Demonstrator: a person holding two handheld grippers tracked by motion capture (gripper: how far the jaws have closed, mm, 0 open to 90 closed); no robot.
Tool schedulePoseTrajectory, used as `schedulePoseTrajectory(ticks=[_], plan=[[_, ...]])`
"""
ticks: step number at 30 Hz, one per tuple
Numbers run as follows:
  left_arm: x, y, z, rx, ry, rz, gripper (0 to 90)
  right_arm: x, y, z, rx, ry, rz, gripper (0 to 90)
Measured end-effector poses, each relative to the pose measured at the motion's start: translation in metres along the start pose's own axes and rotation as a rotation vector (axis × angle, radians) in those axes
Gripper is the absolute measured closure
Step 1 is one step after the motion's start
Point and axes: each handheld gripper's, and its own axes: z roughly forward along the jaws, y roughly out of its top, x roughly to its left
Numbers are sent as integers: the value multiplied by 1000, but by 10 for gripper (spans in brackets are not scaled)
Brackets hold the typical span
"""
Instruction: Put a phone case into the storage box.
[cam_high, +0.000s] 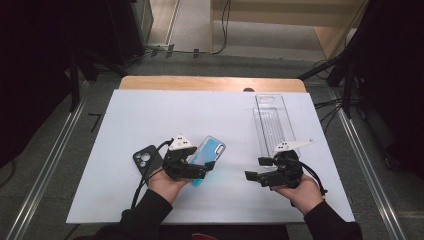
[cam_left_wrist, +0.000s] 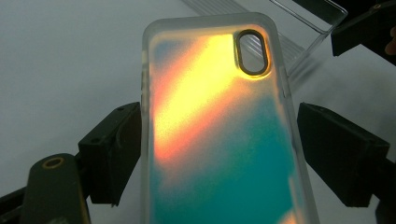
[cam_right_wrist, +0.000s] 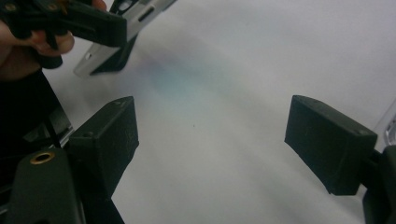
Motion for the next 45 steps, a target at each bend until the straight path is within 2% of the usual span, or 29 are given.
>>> schedulePoseTrajectory(ticks=[7,12,15,20,26,32,35,38,45], plan=[[-6,-6,6,-78,22,18,164,7,10,6,-20,11,15,155],[-5,-9,8,-140,43,19,164,11,19,9,-43,40,25,156],[-3,-13,10,-185,68,33,164,11,25,11,-47,36,17,156],[-4,-14,10,-235,102,72,164,12,34,12,-68,29,35,155],[-9,-13,14,-262,121,92,164,14,49,13,-99,54,53,156],[-13,-15,18,-277,112,84,164,16,63,18,-110,66,59,159],[-14,-17,19,-292,107,71,164,16,69,21,-110,70,61,160],[-15,-17,18,-304,118,89,164,15,73,24,-109,77,80,175],[-17,-16,16,-322,115,81,164,12,82,36,-97,81,107,221]])
